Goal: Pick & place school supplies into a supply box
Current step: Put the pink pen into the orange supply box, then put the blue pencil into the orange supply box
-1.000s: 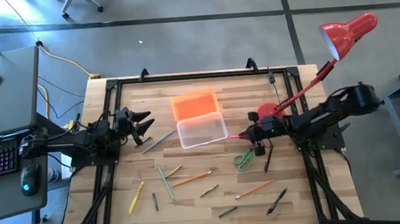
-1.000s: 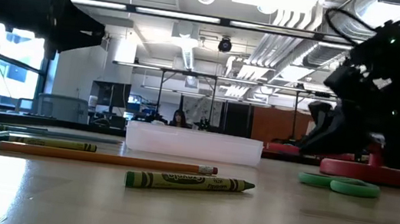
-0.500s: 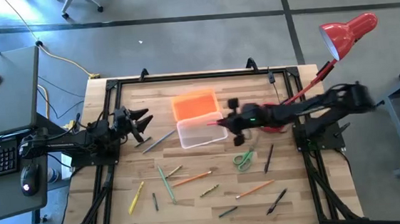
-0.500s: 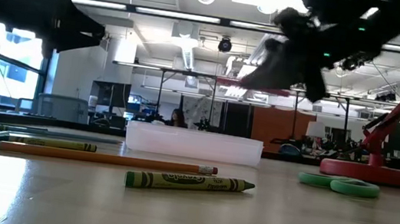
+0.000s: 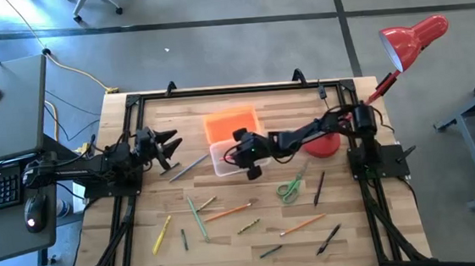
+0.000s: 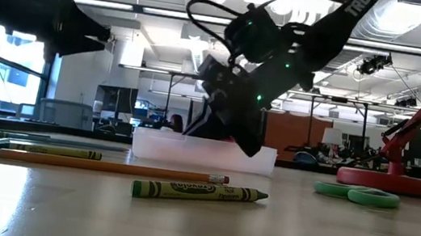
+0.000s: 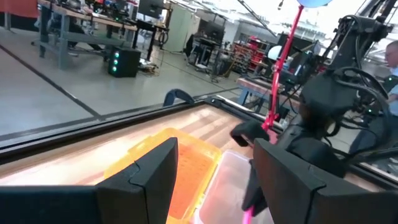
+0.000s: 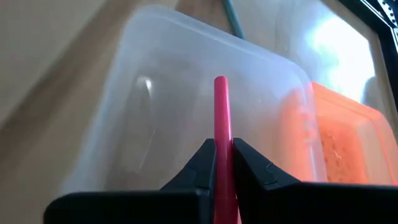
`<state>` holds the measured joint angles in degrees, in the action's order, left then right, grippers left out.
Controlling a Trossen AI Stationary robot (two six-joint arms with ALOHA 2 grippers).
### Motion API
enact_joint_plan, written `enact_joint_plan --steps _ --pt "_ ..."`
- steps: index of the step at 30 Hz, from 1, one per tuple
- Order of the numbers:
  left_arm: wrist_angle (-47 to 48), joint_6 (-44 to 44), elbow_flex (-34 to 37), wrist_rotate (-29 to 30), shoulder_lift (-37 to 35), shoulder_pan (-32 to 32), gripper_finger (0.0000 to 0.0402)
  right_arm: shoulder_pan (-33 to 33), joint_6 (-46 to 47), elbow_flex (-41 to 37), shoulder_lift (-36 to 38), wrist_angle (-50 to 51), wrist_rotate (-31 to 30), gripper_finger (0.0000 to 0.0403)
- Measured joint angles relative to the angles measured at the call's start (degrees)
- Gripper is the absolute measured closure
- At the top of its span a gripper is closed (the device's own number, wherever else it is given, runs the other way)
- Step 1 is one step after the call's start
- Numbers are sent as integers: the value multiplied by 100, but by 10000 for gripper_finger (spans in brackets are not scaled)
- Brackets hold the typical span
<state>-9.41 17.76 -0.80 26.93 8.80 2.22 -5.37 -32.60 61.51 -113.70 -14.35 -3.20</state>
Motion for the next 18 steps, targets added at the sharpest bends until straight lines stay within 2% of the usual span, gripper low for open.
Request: enact_joint_plan --steps 12,18 --pt "596 807 1 -98 1 0 160 -220 27 25 -42 195 -677 328" --pt "632 912 -2 -714 285 -2 160 -149 38 25 5 237 -1476 319"
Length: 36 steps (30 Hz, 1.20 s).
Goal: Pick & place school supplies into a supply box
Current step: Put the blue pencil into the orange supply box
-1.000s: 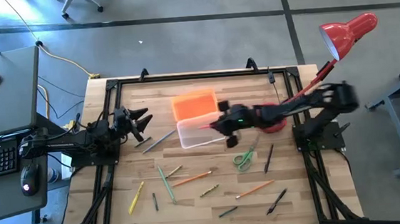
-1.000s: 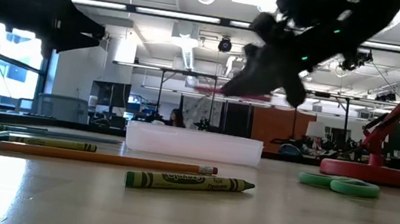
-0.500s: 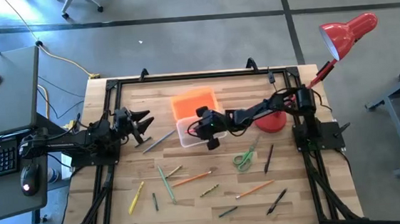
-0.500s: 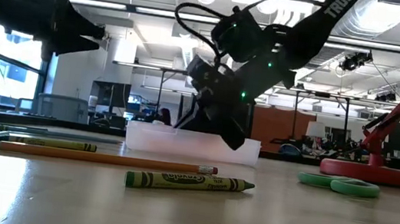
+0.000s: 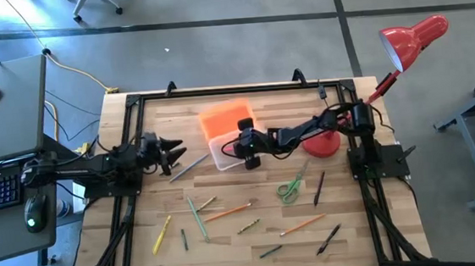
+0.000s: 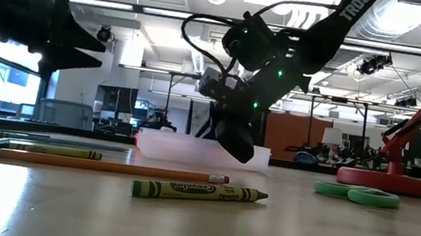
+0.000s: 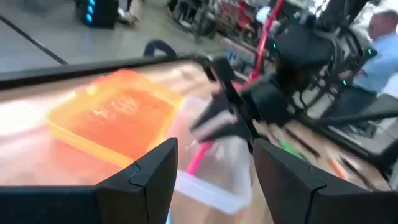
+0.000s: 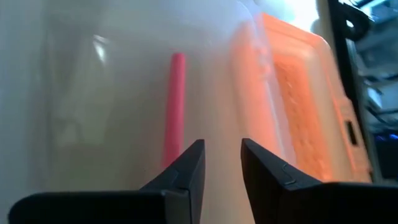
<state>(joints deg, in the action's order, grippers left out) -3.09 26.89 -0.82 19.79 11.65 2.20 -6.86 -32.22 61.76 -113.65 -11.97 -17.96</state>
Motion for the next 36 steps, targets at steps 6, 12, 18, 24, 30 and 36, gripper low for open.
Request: enact_joint_plan --steps 6,12,18,24,30,36 --pt "32 16 -142 216 480 2 160 230 -277 0 395 72 -245 318" --pt "-56 -516 -952 238 1351 2 160 386 -96 0 784 316 153 319" --pt "-31 -719 -1322 236 2686 2 160 532 69 2 993 367 -69 319" --pt "-240 -506 -1322 264 4274 -7 160 541 69 2 995 488 -78 320" --pt "-1212 -418 -1335 168 5511 -6 160 539 69 2 995 660 -63 320" --pt "-1759 -426 -1342 141 6328 2 160 536 70 2 995 672 -54 320"
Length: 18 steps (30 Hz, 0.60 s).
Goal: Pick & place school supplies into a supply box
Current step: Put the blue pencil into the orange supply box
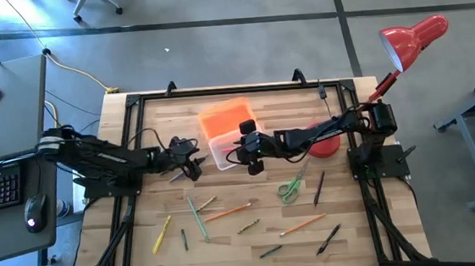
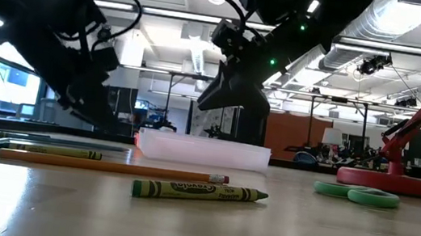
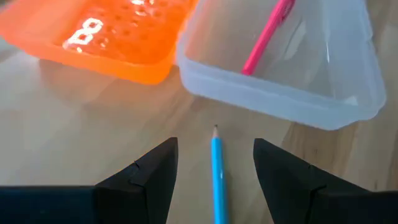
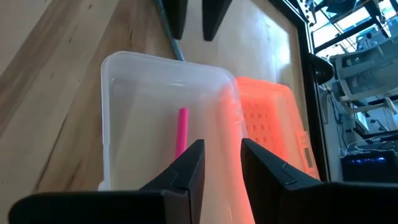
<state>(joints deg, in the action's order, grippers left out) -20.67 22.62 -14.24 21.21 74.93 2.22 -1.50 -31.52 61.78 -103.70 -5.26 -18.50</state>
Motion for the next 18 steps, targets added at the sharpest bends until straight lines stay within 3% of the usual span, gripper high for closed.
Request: enact_joint_plan --steps 9,18 --pt "-128 233 -11 147 805 -4 160 0 48 0 0 -5 25 320" --pt "-102 384 -18 309 951 -9 160 -2 65 0 0 8 401 320"
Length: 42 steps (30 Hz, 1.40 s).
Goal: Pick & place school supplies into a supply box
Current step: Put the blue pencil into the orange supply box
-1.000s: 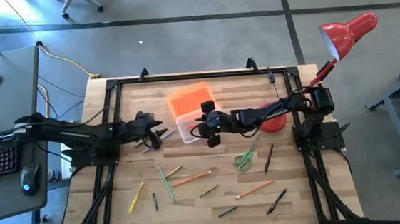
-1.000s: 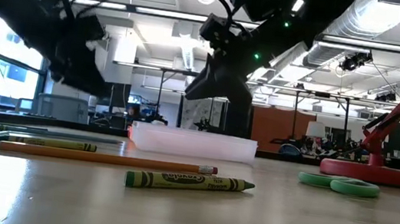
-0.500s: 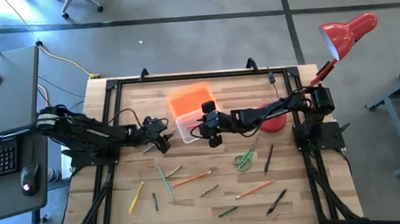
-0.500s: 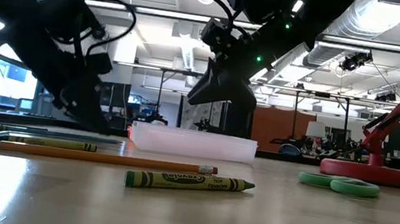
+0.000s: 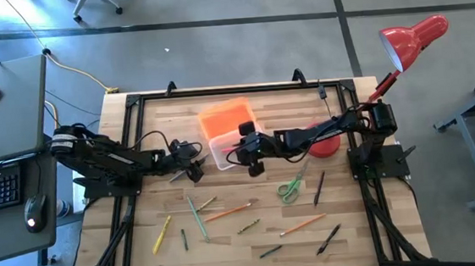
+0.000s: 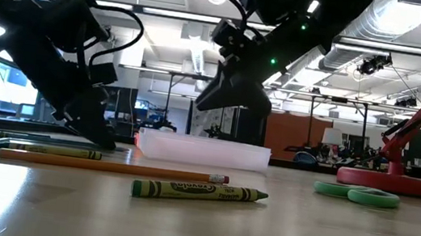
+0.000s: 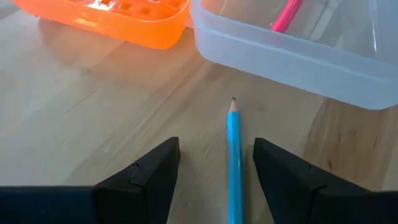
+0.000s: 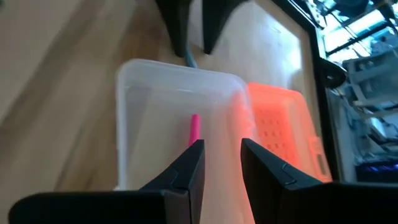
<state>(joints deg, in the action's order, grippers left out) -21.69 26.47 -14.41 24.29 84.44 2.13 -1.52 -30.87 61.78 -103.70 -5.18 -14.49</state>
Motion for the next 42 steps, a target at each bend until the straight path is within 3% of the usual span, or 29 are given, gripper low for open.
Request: enact_joint_plan --steps 4,18,25,33,37,42 --pt "-9 -483 0 -103 2 7 160 2 -2 0 0 5 275 320" --pt "-729 -715 37 267 51 16 160 0 -41 0 0 7 333 320" --pt "-944 -326 26 358 456 17 161 -2 -122 0 0 -17 334 320" --pt "-2029 -73 18 546 1358 9 161 -9 -407 0 0 -29 338 320" --pt "-2012 176 7 676 1506 0 162 -43 -411 0 0 -50 351 320" --pt "-2007 603 214 742 1530 -117 195 -117 -411 0 0 -47 397 320"
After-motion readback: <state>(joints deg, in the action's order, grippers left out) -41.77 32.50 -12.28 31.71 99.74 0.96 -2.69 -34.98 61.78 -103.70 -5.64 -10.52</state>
